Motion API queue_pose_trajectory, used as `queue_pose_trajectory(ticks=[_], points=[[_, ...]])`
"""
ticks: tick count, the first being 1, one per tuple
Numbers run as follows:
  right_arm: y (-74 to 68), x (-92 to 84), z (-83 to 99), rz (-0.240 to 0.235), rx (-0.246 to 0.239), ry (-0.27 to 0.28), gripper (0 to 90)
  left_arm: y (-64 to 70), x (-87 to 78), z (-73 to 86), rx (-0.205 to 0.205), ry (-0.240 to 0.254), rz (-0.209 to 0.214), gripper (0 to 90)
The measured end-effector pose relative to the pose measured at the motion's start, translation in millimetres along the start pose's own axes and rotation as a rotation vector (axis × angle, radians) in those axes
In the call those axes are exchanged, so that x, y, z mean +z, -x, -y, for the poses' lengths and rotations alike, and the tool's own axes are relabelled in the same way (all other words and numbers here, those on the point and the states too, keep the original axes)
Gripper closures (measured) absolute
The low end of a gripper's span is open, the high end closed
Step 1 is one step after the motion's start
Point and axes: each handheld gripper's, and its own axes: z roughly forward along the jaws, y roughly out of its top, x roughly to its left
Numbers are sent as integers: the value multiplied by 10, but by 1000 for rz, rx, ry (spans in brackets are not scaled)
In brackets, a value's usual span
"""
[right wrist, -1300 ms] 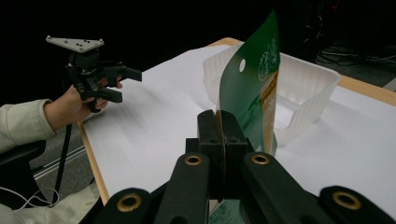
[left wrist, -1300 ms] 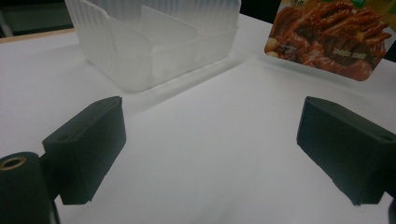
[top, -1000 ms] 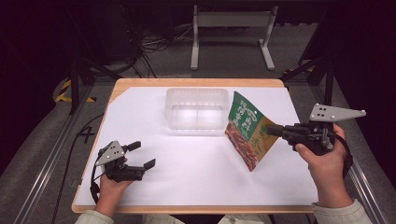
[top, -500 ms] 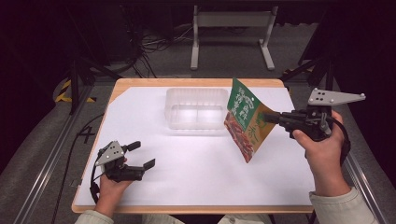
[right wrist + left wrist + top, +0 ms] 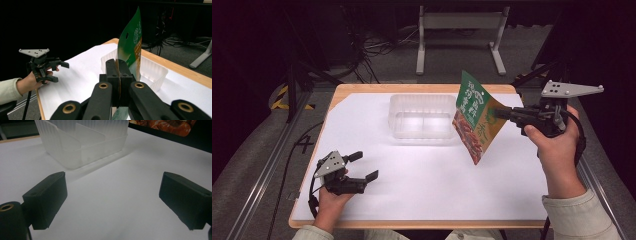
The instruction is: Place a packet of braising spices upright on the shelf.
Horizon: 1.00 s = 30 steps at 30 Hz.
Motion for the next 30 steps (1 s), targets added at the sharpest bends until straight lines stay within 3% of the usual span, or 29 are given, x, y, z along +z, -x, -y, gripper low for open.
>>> queue_pose_trajectory(ticks=[13, 30], points=[[68, 166, -232, 17, -16, 2, 900, -6, 5, 5, -4, 1, -1, 84], [228, 577, -430, 24, -30, 4, 900, -1, -91, 55, -14, 0, -22, 79]])
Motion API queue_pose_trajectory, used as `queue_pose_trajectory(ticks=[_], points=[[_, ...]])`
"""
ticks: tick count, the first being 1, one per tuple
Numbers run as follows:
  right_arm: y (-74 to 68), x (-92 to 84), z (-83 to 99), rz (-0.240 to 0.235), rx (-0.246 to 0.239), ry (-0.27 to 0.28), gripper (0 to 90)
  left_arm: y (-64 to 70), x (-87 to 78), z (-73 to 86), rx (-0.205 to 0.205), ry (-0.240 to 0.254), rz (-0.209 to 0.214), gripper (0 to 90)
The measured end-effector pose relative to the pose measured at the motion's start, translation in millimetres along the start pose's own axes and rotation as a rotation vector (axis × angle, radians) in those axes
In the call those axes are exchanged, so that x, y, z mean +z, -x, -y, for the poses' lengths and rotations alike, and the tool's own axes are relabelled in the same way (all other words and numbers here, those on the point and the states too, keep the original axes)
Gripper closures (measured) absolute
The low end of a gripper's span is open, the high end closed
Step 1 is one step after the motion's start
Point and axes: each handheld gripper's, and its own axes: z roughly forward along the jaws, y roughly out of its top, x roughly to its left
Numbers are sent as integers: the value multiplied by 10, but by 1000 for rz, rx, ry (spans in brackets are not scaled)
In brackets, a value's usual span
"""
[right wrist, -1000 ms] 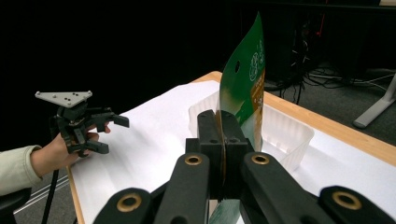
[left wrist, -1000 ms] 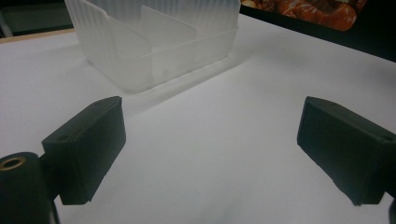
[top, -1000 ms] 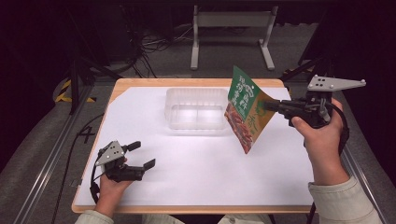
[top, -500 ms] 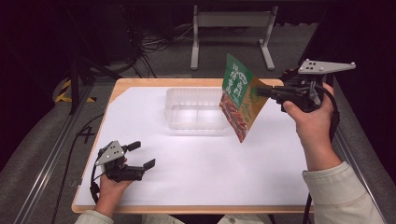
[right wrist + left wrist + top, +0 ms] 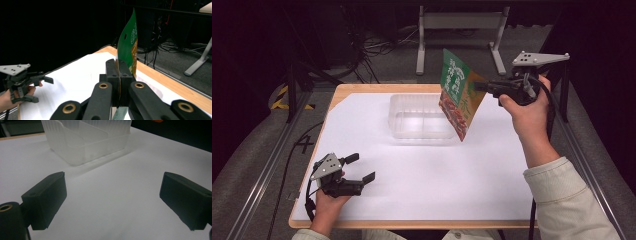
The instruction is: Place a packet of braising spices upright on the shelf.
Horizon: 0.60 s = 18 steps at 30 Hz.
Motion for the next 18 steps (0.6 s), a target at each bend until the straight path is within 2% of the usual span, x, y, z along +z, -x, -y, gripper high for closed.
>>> queue_pose_trajectory(ticks=[7, 18], points=[[84, 207, -20, 0, -5, 0, 900, 3, -33, 22, -4, 3, -11, 73], [200, 480, -42, 15, -18, -5, 900, -13, -25, 18, -7, 8, -4, 69]])
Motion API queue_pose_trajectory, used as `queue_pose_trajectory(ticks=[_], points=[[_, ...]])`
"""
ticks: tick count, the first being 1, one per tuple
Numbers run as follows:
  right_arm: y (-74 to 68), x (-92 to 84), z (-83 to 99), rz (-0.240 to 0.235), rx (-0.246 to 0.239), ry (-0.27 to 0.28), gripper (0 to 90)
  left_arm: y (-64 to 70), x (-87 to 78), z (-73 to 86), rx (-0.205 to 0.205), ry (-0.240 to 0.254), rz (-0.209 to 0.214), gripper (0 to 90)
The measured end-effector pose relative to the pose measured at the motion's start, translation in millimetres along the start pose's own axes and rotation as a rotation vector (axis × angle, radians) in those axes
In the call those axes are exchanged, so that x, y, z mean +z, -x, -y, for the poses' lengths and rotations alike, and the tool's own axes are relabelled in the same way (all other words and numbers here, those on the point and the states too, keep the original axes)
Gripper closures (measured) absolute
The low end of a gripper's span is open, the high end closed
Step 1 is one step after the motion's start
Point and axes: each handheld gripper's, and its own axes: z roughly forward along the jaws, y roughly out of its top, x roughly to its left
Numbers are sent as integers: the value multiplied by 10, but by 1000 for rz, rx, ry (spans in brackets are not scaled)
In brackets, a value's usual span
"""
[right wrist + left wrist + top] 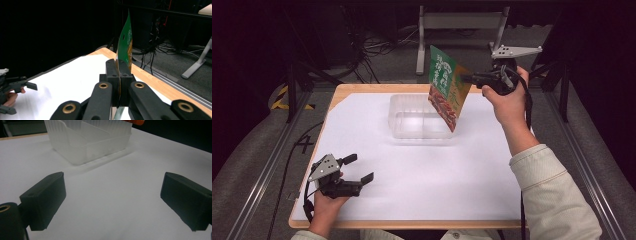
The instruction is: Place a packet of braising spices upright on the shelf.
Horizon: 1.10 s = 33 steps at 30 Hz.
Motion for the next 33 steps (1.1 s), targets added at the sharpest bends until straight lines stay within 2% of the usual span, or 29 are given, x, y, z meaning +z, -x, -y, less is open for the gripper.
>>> queue_pose_trajectory(ticks=[21, 33], points=[[164, 300, 62, 16, -33, -12, 900, -19, 56, -23, 4, 1, 23, 68], [195, 340, 87, 35, -28, -13, 900, -20, 54, -22, -1, 0, 26, 68]])
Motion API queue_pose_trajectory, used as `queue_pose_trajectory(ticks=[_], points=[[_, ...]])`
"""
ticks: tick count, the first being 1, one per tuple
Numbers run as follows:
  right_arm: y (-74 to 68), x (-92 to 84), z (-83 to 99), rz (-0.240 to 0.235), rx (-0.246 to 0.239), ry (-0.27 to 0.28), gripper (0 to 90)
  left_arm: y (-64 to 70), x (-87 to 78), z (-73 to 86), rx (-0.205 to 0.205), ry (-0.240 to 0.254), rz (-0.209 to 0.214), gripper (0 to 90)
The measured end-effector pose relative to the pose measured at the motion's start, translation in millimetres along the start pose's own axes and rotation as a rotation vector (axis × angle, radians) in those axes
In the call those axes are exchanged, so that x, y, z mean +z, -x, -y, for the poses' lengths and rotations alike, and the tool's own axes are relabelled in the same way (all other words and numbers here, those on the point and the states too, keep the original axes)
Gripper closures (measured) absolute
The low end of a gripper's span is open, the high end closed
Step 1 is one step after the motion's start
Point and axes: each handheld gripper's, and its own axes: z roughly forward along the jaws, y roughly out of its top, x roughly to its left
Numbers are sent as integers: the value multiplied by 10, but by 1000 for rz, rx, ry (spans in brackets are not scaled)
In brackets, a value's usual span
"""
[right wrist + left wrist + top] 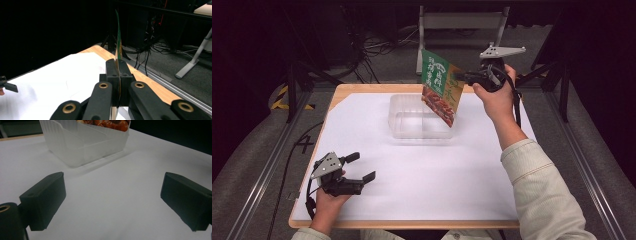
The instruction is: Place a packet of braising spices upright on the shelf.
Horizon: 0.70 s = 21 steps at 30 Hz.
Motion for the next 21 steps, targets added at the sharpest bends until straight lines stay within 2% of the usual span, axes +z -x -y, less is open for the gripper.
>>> queue_pose_trajectory(ticks=[10, 21], points=[[1, -20, 14, 4, 1, 6, 900, -4, 11, -3, 7, -1, -1, 68], [1, -44, 29, 34, 12, 6, 900, -3, 14, 1, 0, -3, 4, 68]])
